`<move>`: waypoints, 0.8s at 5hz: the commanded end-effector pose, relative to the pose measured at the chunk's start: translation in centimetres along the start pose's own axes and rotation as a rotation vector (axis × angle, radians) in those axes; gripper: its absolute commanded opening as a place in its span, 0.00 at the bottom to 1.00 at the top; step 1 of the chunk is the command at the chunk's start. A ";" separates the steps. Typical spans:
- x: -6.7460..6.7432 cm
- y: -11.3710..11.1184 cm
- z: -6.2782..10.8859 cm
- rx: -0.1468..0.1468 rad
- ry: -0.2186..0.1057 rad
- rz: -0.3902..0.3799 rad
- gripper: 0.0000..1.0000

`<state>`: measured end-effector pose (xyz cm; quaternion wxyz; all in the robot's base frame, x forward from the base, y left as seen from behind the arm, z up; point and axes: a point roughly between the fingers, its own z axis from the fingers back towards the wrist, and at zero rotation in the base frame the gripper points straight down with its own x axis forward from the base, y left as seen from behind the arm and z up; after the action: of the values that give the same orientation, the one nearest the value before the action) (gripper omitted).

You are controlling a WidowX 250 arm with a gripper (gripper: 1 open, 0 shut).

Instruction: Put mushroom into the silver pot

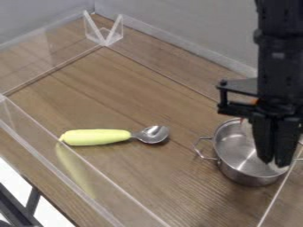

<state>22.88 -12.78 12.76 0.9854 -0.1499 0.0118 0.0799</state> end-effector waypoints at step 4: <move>2.6 2.4 7.0 -0.072 -0.069 -0.096 0.00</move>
<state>24.89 -8.12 16.90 0.9843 -0.1714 -0.0011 0.0418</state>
